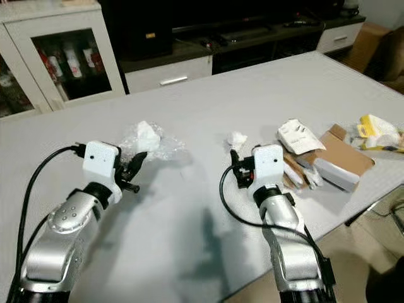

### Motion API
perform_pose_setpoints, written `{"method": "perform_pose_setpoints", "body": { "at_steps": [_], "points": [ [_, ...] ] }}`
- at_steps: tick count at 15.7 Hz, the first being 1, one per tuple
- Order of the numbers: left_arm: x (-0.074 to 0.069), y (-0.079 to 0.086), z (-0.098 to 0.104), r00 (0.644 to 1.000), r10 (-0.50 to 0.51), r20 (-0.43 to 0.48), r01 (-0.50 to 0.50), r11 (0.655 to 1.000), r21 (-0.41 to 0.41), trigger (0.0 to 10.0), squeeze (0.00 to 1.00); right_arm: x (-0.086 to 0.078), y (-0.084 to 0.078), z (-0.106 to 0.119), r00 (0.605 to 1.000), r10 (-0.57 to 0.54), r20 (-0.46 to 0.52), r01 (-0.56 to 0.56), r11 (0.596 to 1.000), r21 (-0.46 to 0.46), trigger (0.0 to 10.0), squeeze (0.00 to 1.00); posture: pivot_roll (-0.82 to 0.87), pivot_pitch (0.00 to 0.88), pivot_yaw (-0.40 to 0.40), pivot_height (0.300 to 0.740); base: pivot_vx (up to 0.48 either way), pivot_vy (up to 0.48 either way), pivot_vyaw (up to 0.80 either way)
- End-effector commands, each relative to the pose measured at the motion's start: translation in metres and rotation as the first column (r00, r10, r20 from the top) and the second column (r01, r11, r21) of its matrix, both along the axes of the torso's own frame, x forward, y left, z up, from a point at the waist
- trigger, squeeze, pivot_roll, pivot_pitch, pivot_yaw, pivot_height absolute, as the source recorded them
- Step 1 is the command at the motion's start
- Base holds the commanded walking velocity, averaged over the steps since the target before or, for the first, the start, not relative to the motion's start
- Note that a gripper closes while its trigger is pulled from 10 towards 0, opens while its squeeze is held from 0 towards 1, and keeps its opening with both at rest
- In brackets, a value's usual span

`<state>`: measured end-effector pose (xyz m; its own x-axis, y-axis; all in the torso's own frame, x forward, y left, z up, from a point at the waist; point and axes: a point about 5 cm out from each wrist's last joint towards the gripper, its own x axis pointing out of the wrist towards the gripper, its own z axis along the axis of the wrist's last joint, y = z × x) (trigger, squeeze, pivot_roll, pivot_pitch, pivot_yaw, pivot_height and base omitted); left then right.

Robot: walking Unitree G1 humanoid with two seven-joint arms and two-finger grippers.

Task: Picking trash to rubbish bin

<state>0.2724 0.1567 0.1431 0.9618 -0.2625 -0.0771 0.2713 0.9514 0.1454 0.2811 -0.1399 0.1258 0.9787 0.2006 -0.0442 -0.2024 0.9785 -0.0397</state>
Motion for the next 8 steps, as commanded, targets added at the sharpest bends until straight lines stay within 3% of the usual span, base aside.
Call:
{"method": "perform_pose_setpoints", "body": {
  "at_steps": [1, 5, 8],
  "points": [
    [-0.002, 0.003, 0.003, 1.000, 0.013, 0.004, -0.013, 1.000, 0.029, 10.0, 0.00, 0.010, -0.003, -0.002, 1.000, -0.011, -0.029, 0.012, 1.000, 0.027, 10.0, 1.00, 0.00, 0.000, -0.018, 0.740, 0.000, 0.000, 0.00],
    [-0.005, 0.017, 0.016, 1.000, 0.023, 0.015, -0.024, 0.997, 0.071, 10.0, 0.00, 0.063, 0.006, -0.008, 0.995, 0.035, -0.092, -0.031, 0.999, 0.039, 10.0, 1.00, 0.06, 0.052, -0.040, 0.740, 0.000, 0.000, 0.00],
    [-0.011, 0.026, 0.032, 0.999, 0.024, 0.041, -0.028, 0.994, 0.108, 10.0, 0.00, 0.097, 0.008, 0.007, 0.997, -0.004, -0.077, 0.005, 1.000, 0.017, 10.0, 1.00, 0.15, 0.127, -0.072, 0.740, 0.000, 0.000, 0.00]
  ]
}}
